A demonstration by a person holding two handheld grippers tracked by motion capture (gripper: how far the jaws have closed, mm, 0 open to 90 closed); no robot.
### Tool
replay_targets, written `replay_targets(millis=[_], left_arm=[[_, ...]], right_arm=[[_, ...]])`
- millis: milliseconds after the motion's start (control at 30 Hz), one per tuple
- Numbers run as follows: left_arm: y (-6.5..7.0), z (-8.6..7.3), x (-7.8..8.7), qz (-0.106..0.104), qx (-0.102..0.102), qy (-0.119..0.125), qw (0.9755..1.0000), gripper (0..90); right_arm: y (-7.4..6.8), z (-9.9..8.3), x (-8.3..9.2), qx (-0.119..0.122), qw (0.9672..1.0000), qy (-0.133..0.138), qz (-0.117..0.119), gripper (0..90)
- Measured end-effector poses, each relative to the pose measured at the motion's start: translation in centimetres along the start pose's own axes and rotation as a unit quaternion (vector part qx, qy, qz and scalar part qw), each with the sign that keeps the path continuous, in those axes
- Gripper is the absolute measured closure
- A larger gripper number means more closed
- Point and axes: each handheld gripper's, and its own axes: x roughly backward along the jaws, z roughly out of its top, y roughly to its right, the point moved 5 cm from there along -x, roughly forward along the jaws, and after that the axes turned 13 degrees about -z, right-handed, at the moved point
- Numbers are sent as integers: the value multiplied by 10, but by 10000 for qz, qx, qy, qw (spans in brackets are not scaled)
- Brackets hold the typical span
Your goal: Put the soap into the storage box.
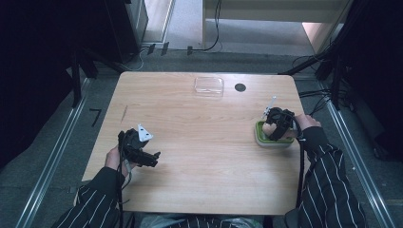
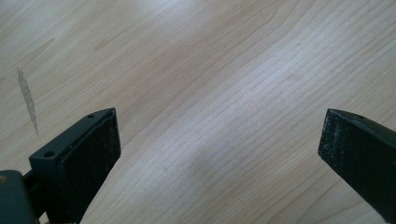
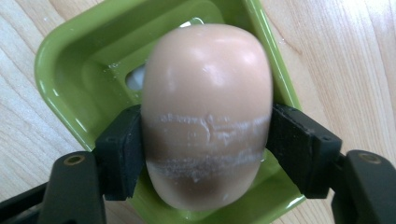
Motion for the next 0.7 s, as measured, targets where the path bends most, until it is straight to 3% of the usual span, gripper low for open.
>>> replay_targets(millis=[400,700], left_arm=[[-1,-1,0,2,19,6,10000,0],[-1,-1,0,-3,0,-2,10000,0]], right_arm=[[1,0,0,-124,9998,-121,-28,268],[3,5,7,-361,9992,-158,-27,212]])
